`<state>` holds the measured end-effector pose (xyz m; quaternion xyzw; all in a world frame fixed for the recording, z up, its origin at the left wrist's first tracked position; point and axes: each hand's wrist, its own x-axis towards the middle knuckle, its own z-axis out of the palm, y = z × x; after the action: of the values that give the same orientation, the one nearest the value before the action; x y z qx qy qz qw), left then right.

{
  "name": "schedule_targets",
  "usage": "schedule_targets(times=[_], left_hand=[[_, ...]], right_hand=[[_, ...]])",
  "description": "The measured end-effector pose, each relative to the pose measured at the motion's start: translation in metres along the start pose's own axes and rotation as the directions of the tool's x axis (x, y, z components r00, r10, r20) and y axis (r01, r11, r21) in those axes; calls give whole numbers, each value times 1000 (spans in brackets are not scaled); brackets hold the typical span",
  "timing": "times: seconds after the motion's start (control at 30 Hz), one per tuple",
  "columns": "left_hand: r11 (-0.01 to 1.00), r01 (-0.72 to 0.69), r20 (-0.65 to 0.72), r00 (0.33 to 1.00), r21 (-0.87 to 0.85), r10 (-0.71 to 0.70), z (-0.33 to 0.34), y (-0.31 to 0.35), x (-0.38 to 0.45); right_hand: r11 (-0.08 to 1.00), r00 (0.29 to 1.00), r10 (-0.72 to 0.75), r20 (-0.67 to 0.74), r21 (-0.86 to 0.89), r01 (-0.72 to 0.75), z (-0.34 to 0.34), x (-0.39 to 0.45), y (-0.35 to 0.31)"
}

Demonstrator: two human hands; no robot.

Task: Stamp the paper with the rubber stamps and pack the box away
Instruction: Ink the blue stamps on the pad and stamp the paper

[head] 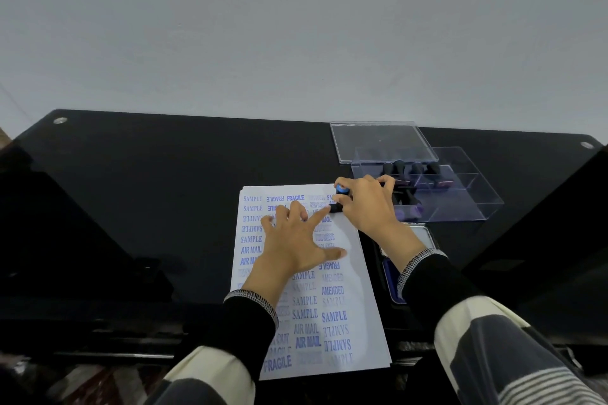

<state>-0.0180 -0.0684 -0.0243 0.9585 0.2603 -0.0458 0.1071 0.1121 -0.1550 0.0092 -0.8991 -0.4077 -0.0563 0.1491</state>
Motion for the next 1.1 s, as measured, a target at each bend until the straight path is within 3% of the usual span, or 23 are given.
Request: schedule_targets(times=[0.27,0.57,0.87,1.1], left_hand=[[999,-13,-13,1000,45,14,-5,3,-1],[996,-15,16,1000,83,14,-6,2,3],[996,-26,-11,1000,84,27,-4,2,1],[996,-24,-4,1000,87,25,-4,1,1]], right_hand=[[999,997,2,-81,-39,-6,10,-15,1],[1000,1000,5,17,12,-5,0,3,0],[1000,994,17,-105,8,-16,13,-15,3],[1000,997,15,-80,-1,-15,10,-12,1]])
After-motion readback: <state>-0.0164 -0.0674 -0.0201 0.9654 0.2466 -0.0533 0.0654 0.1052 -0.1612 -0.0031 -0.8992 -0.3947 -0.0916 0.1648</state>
